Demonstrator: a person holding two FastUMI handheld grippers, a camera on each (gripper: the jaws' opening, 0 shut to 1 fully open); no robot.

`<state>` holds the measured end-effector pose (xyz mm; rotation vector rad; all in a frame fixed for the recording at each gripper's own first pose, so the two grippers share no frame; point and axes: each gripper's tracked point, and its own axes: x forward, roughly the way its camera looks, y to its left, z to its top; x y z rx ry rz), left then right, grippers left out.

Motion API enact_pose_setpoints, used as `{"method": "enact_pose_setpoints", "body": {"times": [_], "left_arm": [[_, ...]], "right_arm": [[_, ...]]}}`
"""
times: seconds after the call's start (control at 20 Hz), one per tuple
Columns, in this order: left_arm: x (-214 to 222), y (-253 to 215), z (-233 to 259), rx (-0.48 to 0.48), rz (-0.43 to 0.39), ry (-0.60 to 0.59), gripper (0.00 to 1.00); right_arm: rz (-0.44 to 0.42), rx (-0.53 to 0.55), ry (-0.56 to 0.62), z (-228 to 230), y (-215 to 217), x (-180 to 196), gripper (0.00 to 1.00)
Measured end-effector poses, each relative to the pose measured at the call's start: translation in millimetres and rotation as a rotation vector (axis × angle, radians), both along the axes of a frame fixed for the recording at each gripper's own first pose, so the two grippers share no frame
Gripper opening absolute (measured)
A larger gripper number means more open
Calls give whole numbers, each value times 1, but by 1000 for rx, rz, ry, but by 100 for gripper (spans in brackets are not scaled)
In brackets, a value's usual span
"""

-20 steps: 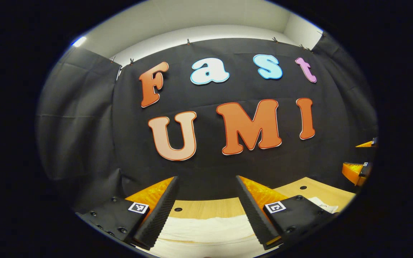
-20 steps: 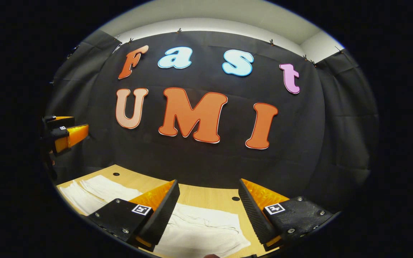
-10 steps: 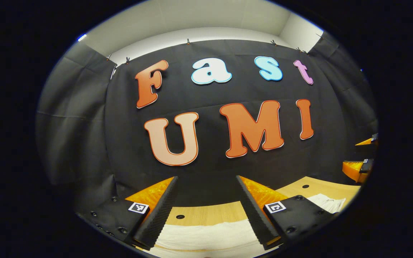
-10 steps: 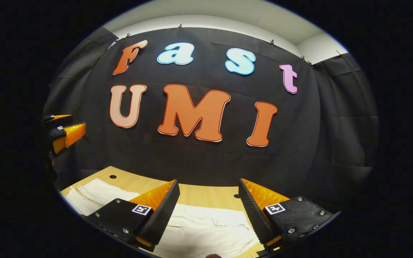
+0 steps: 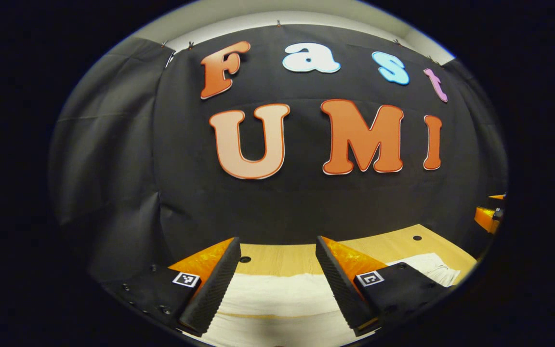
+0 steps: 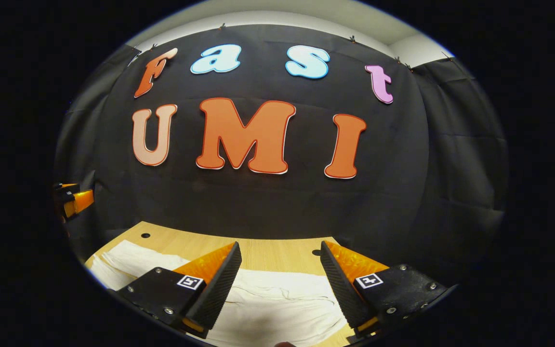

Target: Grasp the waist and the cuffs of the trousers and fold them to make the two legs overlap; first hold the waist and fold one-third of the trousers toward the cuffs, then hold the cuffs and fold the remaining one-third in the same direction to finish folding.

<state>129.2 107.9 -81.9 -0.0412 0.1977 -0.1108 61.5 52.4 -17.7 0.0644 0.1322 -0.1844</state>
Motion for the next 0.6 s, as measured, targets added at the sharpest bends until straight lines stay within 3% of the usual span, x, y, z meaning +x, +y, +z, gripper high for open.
{"method": "enact_pose_setpoints", "body": {"times": [0.2,0.35,0.6], "left_arm": [[2,-3,-37,-146,40,168,100],[1,3,-74,-169,93,306,100],[-16,23,-115,-235,179,436,100]], "right_arm": [[45,74,109,-35,-15,12,99],[57,135,223,-73,-34,13,99],[64,241,362,-123,-61,6,99]]}}
